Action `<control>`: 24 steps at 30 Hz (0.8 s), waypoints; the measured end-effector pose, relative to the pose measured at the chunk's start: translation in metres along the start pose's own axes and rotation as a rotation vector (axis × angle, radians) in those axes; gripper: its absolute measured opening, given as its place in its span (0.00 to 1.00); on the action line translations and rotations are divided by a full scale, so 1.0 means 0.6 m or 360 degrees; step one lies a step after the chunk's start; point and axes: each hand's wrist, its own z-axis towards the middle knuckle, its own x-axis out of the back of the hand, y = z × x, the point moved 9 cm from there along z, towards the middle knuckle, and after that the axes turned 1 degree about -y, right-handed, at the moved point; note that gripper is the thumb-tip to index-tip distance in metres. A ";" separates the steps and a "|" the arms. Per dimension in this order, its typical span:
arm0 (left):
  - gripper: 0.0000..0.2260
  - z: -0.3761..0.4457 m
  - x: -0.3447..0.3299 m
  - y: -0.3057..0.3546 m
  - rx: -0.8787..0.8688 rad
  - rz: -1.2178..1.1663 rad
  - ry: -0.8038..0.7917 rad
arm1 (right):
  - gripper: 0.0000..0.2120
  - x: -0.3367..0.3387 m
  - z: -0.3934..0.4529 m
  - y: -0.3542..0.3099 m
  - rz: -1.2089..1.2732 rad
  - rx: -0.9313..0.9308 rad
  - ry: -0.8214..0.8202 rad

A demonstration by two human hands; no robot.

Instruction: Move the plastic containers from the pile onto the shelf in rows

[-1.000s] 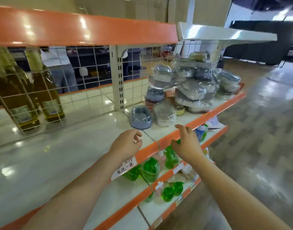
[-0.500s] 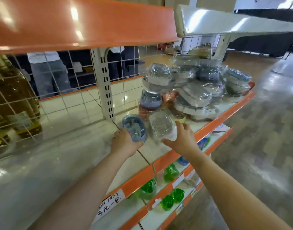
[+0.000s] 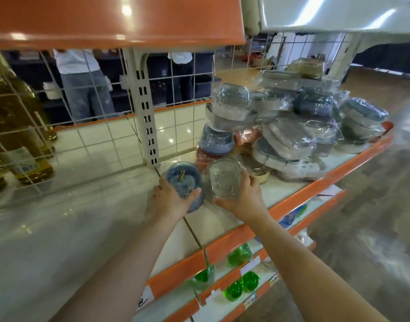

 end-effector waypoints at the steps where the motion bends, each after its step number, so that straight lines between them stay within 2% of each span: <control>1: 0.47 0.001 0.000 -0.002 0.0019 -0.0011 0.0005 | 0.55 -0.002 0.003 0.002 -0.0001 0.0009 0.0017; 6: 0.45 0.008 -0.001 -0.004 0.0027 -0.0082 0.0021 | 0.55 -0.003 0.009 0.008 0.0054 0.0034 0.0073; 10: 0.41 0.007 0.007 -0.005 0.0005 -0.0234 0.0012 | 0.56 -0.007 0.012 0.009 0.0040 0.0027 0.0046; 16: 0.47 0.001 0.014 -0.026 0.0029 -0.0236 -0.0047 | 0.54 -0.003 0.016 0.005 0.0141 0.0021 0.0037; 20: 0.42 -0.002 0.012 -0.048 0.0005 -0.0277 -0.0085 | 0.51 0.005 0.013 0.002 0.0240 0.0070 0.0026; 24: 0.46 -0.004 0.013 -0.055 -0.0052 -0.0242 -0.0017 | 0.52 0.019 0.007 0.001 0.0213 0.0116 0.0058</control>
